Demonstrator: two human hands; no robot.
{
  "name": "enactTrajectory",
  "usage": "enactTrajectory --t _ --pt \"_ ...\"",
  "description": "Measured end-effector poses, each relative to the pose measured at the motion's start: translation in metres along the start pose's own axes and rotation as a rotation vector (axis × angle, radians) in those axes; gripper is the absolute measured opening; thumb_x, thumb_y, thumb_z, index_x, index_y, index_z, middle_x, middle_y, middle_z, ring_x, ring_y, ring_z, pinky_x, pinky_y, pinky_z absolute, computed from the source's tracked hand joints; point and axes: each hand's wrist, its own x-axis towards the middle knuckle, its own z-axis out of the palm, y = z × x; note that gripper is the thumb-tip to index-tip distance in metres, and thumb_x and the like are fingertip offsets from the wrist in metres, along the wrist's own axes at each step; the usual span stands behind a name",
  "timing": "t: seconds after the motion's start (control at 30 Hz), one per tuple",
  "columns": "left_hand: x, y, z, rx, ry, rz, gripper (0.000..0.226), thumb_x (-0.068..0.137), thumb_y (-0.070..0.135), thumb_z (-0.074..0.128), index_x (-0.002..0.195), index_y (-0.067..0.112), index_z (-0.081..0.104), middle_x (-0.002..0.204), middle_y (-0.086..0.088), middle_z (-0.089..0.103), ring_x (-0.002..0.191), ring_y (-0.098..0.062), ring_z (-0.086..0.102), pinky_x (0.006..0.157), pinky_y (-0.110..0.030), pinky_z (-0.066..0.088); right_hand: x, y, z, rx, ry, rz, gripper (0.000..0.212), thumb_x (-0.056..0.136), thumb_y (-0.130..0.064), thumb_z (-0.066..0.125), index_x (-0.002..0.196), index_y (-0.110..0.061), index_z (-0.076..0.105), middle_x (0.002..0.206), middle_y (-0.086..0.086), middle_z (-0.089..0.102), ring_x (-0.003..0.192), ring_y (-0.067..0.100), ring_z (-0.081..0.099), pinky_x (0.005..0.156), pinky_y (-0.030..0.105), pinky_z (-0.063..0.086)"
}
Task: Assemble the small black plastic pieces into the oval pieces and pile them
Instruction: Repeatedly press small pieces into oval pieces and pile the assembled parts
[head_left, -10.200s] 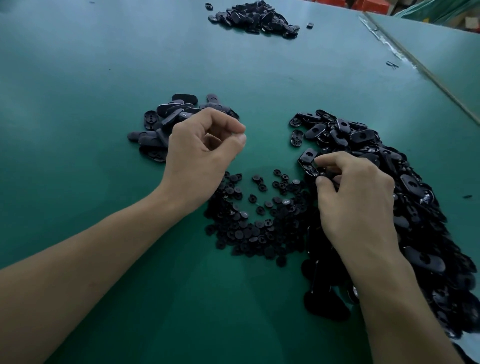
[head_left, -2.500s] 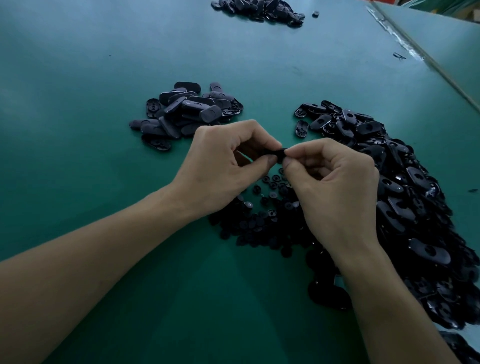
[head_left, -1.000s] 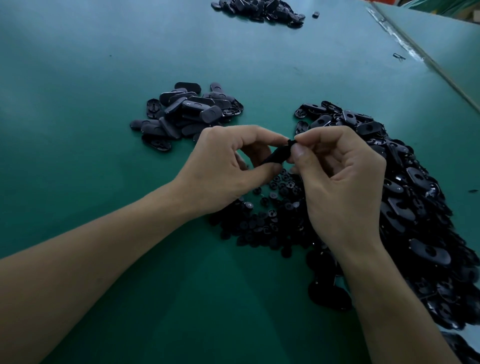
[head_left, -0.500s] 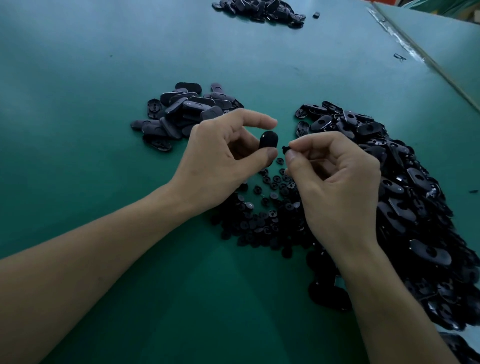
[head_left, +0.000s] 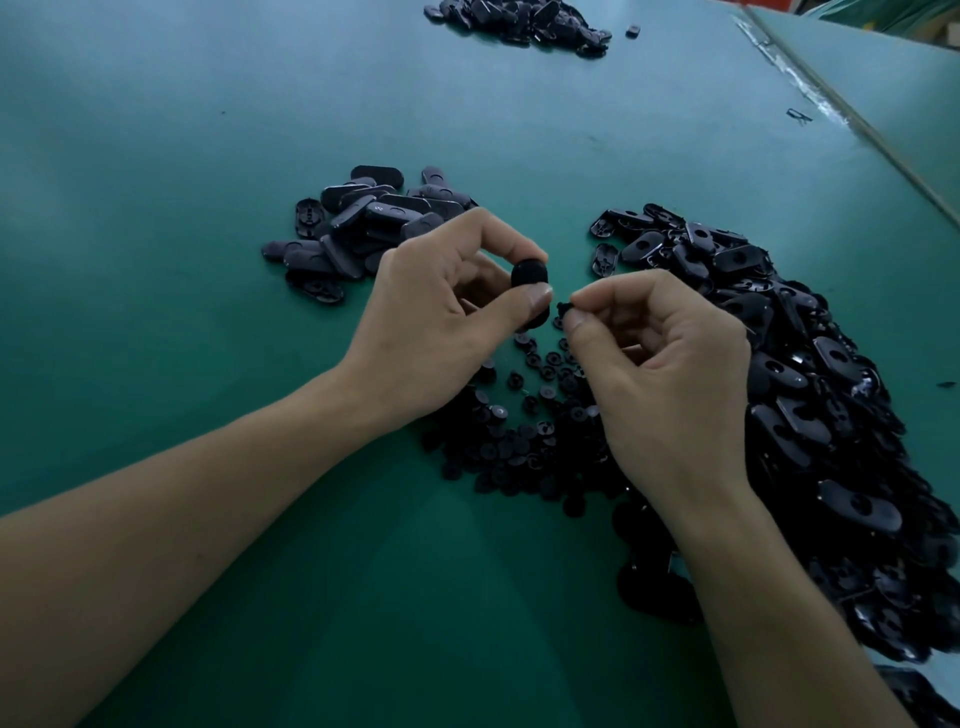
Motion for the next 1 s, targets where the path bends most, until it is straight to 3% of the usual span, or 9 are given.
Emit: enactTrajectory --t 0.23,0.43,0.53,0.63,0.7,0.87,1.0 --pt "0.004 -0.003 -0.002 -0.001 0.191 0.040 0.019 0.090 0.016 0.072 0.098 0.031 0.063 0.078 0.003 0.072 0.072 -0.013 0.071 0.062 -0.032 0.057 0.000 0.000 -0.002 -0.030 0.015 0.015 0.022 0.091 -0.011 0.070 0.088 -0.032 0.065 0.074 -0.011 0.067 0.068 0.009 0.064 0.061 0.018 0.050" --pt "0.015 -0.013 -0.011 -0.104 0.369 -0.063 0.033 0.093 0.010 0.068 0.121 0.025 0.060 0.086 0.015 0.063 0.071 -0.008 0.068 0.067 -0.025 0.059 0.002 0.007 -0.006 -0.170 0.004 0.081 0.024 0.098 -0.013 0.060 0.117 -0.021 0.072 0.091 -0.006 0.067 0.066 0.001 0.057 0.061 0.008 0.043" --pt "0.021 -0.018 -0.021 -0.112 0.453 -0.105 0.036 0.092 0.009 0.067 0.119 0.029 0.054 0.086 0.013 0.068 0.067 -0.010 0.070 0.066 -0.027 0.059 0.002 0.007 -0.009 -0.225 0.019 0.082 0.022 0.100 -0.014 0.057 0.111 -0.023 0.074 0.090 0.000 0.066 0.062 0.001 0.055 0.057 0.006 0.038" --pt "0.025 -0.024 -0.027 -0.138 0.530 -0.163 0.041 0.087 0.002 0.069 0.116 0.025 0.051 0.103 -0.003 0.063 0.064 -0.009 0.070 0.065 -0.025 0.058 0.004 0.006 -0.012 -0.246 0.068 0.060 0.017 0.100 -0.016 0.058 0.104 -0.027 0.071 0.087 -0.002 0.065 0.065 0.004 0.055 0.062 0.008 0.039" --pt "0.027 -0.027 -0.028 -0.159 0.544 -0.189 0.045 0.085 -0.002 0.069 0.117 0.023 0.051 0.108 -0.004 0.057 0.065 -0.006 0.070 0.065 -0.026 0.059 0.006 0.007 -0.015 -0.257 0.101 0.056 0.015 0.100 -0.018 0.060 0.103 -0.028 0.071 0.090 -0.002 0.067 0.070 0.003 0.057 0.067 0.011 0.042" --pt "0.027 -0.031 -0.029 -0.057 0.488 -0.212 0.063 0.081 0.012 0.071 0.140 0.017 0.050 0.129 0.006 0.051 0.105 -0.004 0.069 0.090 -0.028 0.058 0.010 0.010 -0.024 -0.368 0.164 0.062 0.010 0.095 -0.019 0.068 0.102 -0.025 0.073 0.089 -0.001 0.069 0.073 0.001 0.061 0.072 0.010 0.049" --pt "0.025 -0.031 -0.030 0.100 0.446 -0.149 0.057 0.082 0.014 0.074 0.137 0.018 0.057 0.145 0.000 0.047 0.122 -0.006 0.058 0.098 -0.017 0.050 0.009 0.013 -0.027 -0.461 0.121 0.114 0.011 0.092 -0.023 0.071 0.102 -0.023 0.076 0.082 -0.009 0.069 0.071 0.004 0.062 0.072 0.019 0.055"
